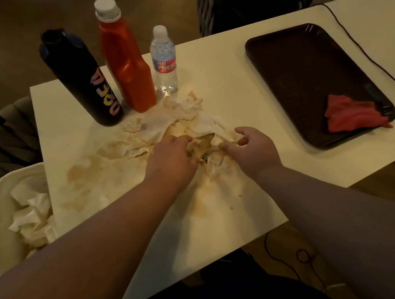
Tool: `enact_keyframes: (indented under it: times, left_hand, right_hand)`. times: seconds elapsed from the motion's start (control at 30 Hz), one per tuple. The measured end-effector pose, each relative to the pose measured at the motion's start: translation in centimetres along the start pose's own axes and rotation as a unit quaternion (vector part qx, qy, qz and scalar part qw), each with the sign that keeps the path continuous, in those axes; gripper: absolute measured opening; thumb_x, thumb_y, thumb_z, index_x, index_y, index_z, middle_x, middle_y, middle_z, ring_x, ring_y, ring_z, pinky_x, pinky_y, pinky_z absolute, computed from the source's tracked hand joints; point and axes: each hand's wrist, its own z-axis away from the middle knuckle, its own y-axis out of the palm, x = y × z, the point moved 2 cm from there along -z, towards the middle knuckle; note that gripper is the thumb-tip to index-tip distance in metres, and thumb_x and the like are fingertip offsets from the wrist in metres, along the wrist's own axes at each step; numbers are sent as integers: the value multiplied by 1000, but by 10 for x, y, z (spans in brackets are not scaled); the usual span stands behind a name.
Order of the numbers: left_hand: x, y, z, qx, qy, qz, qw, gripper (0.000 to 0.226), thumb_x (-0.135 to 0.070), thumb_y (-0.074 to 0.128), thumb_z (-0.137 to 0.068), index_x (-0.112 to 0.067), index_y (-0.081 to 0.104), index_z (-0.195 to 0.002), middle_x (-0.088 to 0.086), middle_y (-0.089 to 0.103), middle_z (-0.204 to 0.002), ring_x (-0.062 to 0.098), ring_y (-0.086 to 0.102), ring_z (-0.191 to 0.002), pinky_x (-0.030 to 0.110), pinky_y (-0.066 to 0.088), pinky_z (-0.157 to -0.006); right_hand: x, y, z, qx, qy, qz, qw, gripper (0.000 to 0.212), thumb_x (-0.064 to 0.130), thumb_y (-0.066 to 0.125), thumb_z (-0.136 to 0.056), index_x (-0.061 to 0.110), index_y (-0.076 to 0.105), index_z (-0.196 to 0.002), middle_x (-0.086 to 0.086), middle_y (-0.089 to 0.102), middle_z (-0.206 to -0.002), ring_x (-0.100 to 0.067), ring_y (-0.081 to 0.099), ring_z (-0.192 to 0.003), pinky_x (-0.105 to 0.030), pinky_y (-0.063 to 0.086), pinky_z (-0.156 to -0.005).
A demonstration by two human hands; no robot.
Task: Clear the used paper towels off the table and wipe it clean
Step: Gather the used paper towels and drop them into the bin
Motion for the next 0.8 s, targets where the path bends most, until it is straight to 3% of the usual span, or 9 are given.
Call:
enact_keyframes:
  times: [0.2,0.33,0.47,0.63,0.8]
  left_hand:
    - [7,-3,-20,8,-37,-87,996,57,-42,62,-93,-32,45,-147,4,49,-141,31,49,-126,50,48,-100]
    - [9,-7,-28,30,-35,-139,989,40,-28,57,-96,-31,56,-136,5,55,-127,29,54,-114,47,50,-93]
    - [12,-12,-33,21,-26,-140,990,28,-19,54,-96,-29,66,-119,2,58,-106,25,58,-98,45,52,-86]
    - [16,-27,-27,-35,-12,-55,998,22,-25,51,-98,-24,71,-107,0,61,-98,22,61,-88,44,56,-81]
    - [24,-66,0,-100,-7,27,995,19,-27,58,-99,-24,72,-112,-2,68,-102,17,64,-89,41,58,-81]
  right_hand:
    - [5,8,-18,24,-15,37,999,12,36,72,-88,25,73,-93,8,67,-82,-17,64,-85,-29,47,-70]
    - [7,-5,-13,18,-17,-10,1000,9,33,70,-90,25,73,-85,7,69,-78,-12,63,-76,-33,54,-71]
    - [12,-22,-4,2,-34,-37,999,12,31,71,-90,24,72,-80,7,67,-72,-8,60,-69,-26,49,-61]
    - [23,-32,12,-11,-53,-77,996,14,32,73,-89,21,74,-81,4,68,-72,-12,62,-70,-21,49,-56]
    - [48,-27,32,8,-55,-124,991,14,35,74,-89,23,74,-81,-1,69,-74,-11,59,-66,-24,50,-57]
